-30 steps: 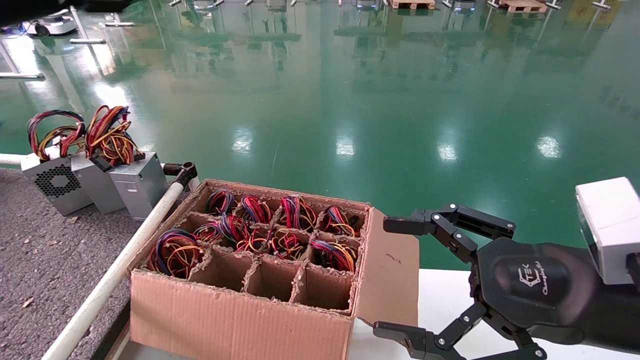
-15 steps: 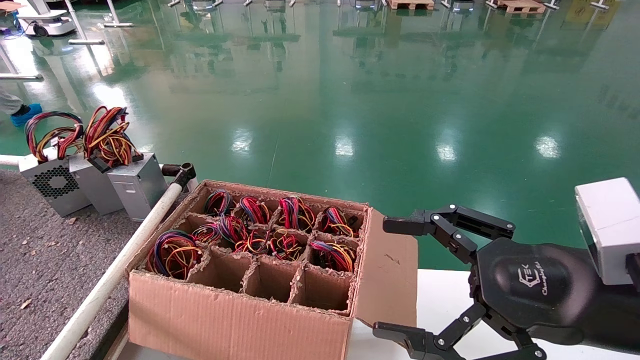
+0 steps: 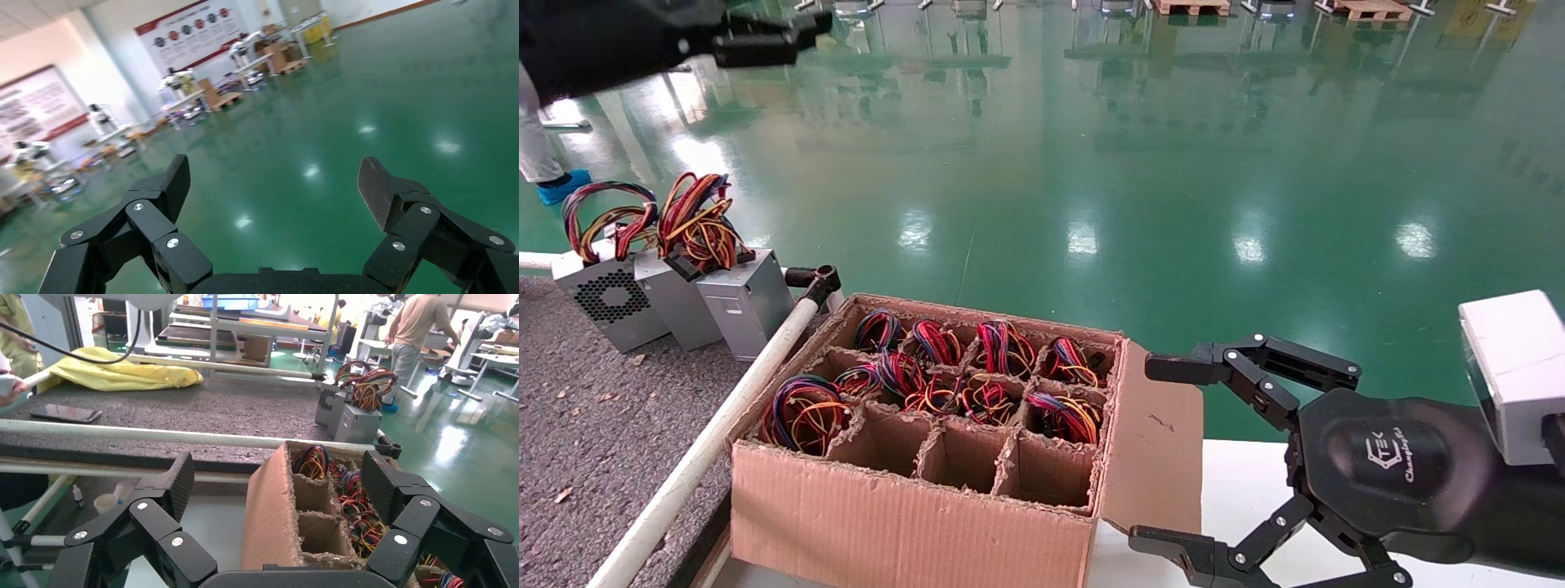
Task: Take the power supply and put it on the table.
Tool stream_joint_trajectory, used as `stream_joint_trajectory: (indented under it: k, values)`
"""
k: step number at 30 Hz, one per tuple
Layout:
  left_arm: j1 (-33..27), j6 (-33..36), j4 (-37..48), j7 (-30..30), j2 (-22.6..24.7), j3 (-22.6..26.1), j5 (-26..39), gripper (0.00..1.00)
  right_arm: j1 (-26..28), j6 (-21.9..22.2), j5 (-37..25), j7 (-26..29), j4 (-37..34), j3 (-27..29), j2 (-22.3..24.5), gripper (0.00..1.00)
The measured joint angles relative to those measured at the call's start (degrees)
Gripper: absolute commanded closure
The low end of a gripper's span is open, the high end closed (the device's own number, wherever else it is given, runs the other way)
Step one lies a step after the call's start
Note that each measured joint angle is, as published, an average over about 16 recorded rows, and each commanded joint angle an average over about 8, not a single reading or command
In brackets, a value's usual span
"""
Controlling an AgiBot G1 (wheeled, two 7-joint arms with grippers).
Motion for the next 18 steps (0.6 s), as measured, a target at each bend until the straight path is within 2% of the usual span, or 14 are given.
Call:
stream_joint_trajectory:
  k: [18]
  values:
    - [16.1,12.9,-16.0,-3.8,-8.0,-2.5,-13.1,0.00,0.0,0.0,0.0,0.0,0.0,0.0,0.0,0.00]
